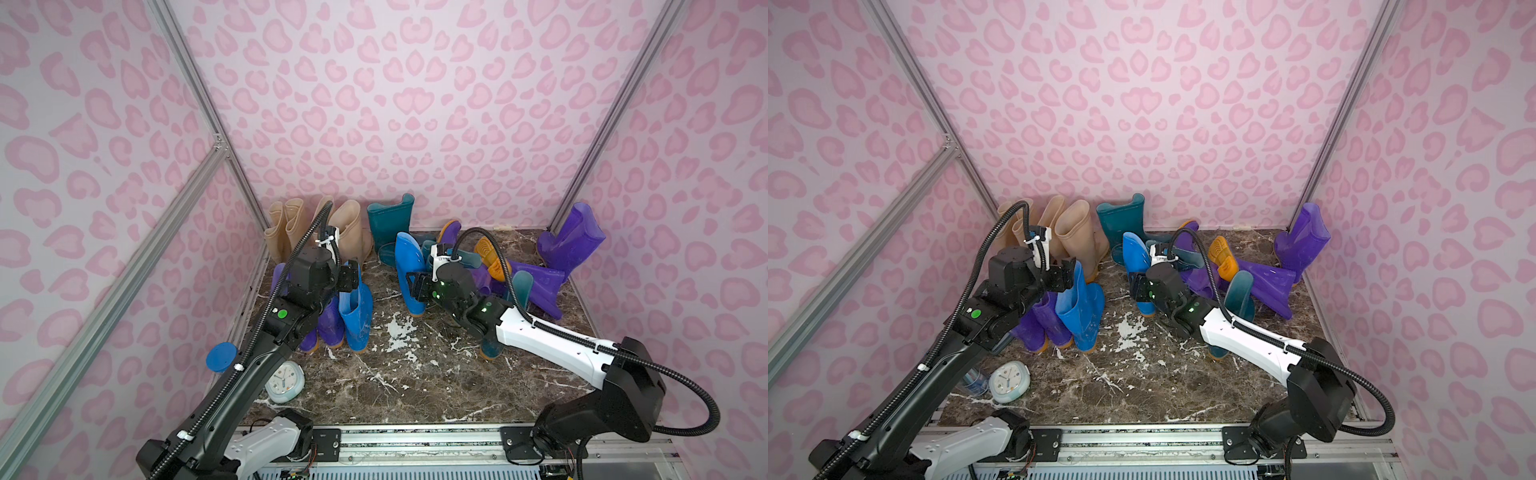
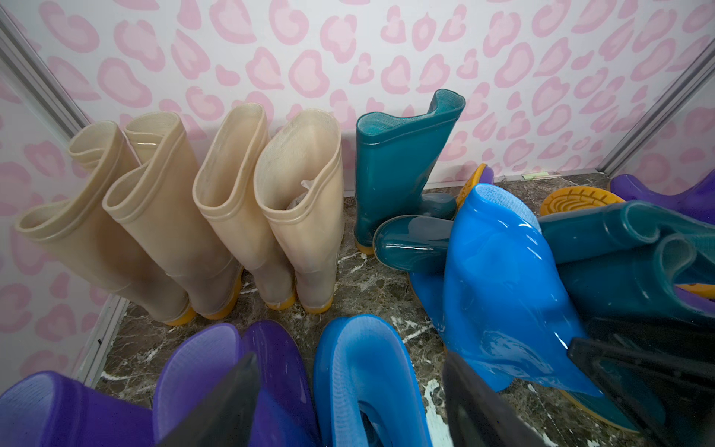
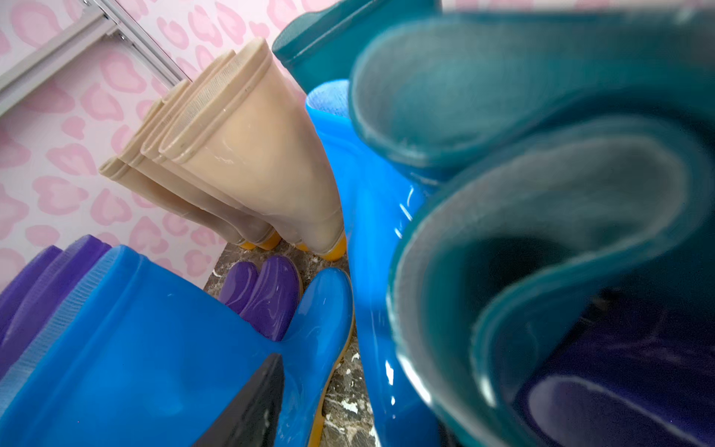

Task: Match and arrange rain boots in pairs
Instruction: Pair a pair of rain boots at the center of the board.

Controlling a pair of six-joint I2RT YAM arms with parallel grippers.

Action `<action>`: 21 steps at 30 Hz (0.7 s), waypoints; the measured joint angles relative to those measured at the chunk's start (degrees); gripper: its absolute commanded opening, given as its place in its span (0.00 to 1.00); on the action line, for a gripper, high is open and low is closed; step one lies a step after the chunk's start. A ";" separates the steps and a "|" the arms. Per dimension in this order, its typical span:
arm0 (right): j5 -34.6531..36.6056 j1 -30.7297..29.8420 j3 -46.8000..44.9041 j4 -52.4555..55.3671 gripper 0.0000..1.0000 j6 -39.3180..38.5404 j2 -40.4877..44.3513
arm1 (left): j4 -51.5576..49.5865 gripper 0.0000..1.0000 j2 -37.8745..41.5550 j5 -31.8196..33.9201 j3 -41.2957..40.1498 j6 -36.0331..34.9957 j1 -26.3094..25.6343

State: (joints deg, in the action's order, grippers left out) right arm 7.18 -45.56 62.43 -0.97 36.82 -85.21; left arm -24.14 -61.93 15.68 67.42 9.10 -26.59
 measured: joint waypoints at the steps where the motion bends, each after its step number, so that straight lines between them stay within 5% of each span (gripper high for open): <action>1: -0.76 0.20 -0.57 -0.09 0.65 0.02 0.09 | 0.00 0.76 0.11 0.02 0.00 -0.13 0.00; 6: -1.01 0.42 -0.81 0.85 0.74 -0.90 -1.53 | 0.00 0.76 0.74 0.00 0.00 -0.15 -0.02; 10: 2.56 0.55 3.10 3.82 0.72 -3.98 -4.72 | 0.07 0.76 1.05 0.02 -0.13 -0.17 -0.02; 15: 7.08 0.52 3.26 4.57 0.11 -6.88 -6.45 | 0.09 0.76 1.05 0.28 -0.17 -0.33 0.00; 17: 8.24 0.13 2.05 3.89 0.00 -7.89 -4.96 | 0.09 0.76 1.05 0.39 -0.22 -0.33 0.00; 21: 8.39 -2.38 1.97 5.90 0.00 -9.64 -2.71 | 0.20 0.76 1.03 0.66 -0.24 -0.33 0.00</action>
State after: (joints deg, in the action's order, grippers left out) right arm 15.57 -47.94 64.40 4.93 27.18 -87.92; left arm -23.94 -60.90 16.34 67.18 8.78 -26.59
